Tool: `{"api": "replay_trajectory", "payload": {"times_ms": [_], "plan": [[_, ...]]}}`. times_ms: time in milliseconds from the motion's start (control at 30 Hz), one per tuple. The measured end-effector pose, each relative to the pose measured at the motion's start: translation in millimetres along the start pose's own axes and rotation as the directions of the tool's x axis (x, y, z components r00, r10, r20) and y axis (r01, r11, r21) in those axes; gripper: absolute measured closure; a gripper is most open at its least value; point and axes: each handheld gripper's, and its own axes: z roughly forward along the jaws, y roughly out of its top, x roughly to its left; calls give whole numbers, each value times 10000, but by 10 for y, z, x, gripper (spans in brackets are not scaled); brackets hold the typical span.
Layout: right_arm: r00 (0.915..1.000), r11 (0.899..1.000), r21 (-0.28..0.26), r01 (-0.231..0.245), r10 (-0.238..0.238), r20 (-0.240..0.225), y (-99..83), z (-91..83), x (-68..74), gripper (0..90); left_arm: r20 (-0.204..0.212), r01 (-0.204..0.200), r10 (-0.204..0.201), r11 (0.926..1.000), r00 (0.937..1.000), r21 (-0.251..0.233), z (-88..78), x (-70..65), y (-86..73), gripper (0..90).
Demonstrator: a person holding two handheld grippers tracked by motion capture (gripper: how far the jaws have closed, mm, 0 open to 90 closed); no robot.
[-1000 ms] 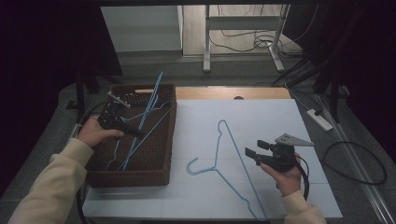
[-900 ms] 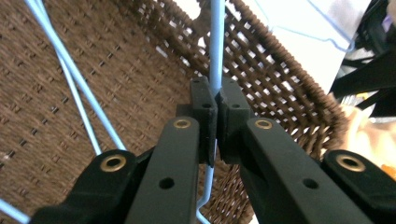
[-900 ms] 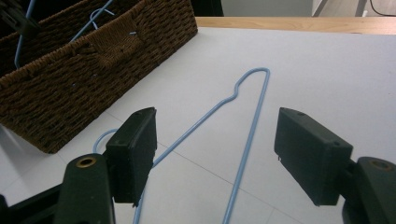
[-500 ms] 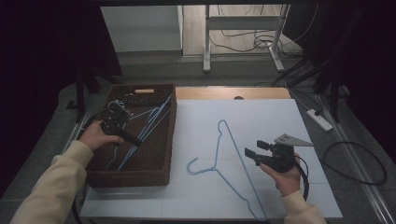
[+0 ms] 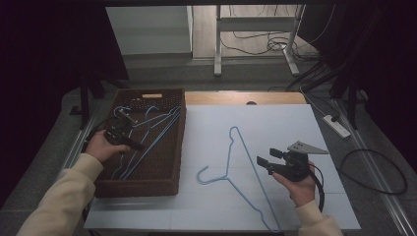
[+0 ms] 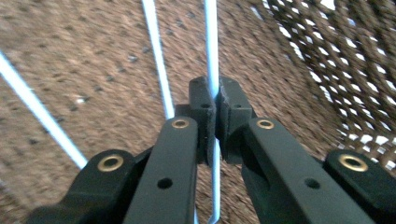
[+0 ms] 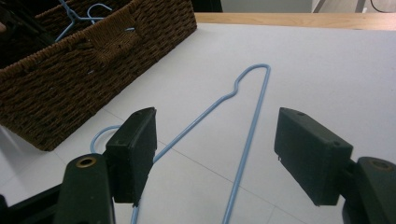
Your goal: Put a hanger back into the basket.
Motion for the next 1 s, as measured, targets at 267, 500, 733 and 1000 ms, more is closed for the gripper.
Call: {"api": "replay_trajectory", "payload": {"times_ms": [267, 500, 733, 1000], "plan": [[10000, 10000, -1, -13, 13, 20, 0, -4, -7, 303, -1423, 631, -649, 9979, 9877, -173, -29, 52, -27, 841], [10000, 10000, 29, 11, -11, 47, -3, 7, -3, 302, -2776, 1022, -1019, 9947, 9553, -133, 30, 93, -42, 816], [10000, 10000, 27, 18, -18, 44, -3, 4, -4, 302, -3601, 810, -1167, 9903, 9256, -1127, -57, 9, -57, 492], [10000, 10000, -20, 9, -9, 64, 1, -8, -9, 302, -2729, -149, -743, 9502, 9592, -3113, -386, -286, -131, 333]]}}
